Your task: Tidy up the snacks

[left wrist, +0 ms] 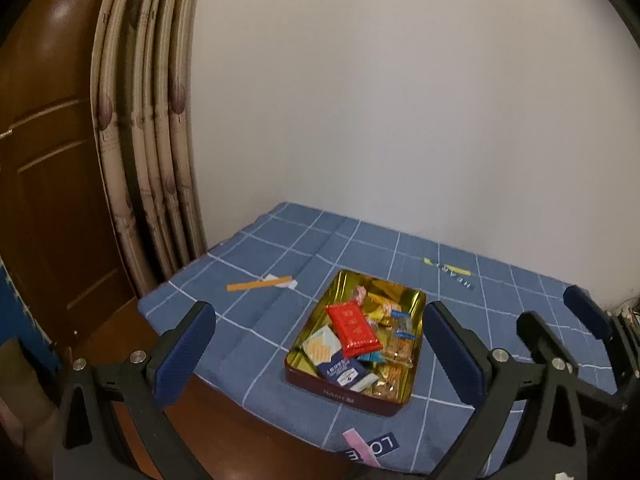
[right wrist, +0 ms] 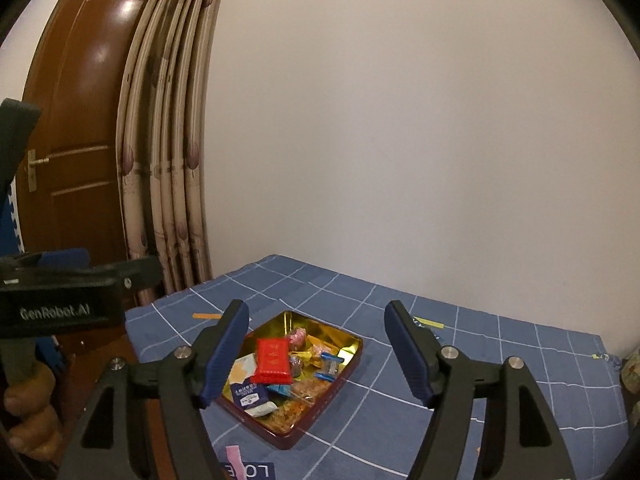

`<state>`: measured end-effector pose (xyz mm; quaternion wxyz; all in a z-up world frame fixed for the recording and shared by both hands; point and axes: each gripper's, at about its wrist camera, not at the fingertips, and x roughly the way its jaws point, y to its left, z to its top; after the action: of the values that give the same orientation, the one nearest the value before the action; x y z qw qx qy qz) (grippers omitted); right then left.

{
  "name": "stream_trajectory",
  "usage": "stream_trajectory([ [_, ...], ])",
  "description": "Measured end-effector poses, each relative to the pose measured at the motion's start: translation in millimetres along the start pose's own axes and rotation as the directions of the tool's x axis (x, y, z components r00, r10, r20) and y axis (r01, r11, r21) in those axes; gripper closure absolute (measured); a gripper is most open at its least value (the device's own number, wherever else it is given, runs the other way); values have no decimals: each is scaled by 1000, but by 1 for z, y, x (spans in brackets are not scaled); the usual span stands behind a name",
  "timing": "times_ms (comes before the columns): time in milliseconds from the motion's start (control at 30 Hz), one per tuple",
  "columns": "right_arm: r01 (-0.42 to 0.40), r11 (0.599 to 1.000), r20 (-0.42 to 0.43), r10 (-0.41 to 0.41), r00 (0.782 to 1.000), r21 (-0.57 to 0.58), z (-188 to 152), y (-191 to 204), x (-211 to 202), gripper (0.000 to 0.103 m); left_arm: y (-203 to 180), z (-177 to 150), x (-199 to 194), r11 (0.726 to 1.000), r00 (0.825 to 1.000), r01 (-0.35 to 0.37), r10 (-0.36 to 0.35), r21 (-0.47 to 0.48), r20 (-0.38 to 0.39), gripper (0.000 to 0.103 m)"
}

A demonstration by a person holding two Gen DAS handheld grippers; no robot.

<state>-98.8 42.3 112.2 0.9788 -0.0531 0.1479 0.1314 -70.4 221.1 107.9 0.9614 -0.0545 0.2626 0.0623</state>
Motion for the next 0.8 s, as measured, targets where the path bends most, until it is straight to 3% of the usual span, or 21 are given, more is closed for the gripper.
stream_trajectory([
  [233, 9, 999, -82, -5, 997, 42, -18, -23, 18, 29, 0, -12, 25, 1000, 998, -18, 19, 9, -67, 0],
  [467, 154, 980, -233, -121, 965, 129, -57, -100, 44, 29, -1, -18, 45, 1000, 991, -20, 20, 5, -131, 0],
  [667, 315, 937, -379, -239, 894, 151, -104, -189, 65, 29, -8, -27, 61, 998, 986, -37, 43, 42, -161, 0],
  [733, 380, 911, -468, -269, 842, 158, -128, -225, 77, 29, -12, -30, 65, 997, 985, -52, 61, 60, -161, 0],
  [800, 422, 892, -514, -289, 808, 162, -147, -252, 81, 29, -14, -32, 68, 996, 983, -62, 72, 65, -168, 0],
])
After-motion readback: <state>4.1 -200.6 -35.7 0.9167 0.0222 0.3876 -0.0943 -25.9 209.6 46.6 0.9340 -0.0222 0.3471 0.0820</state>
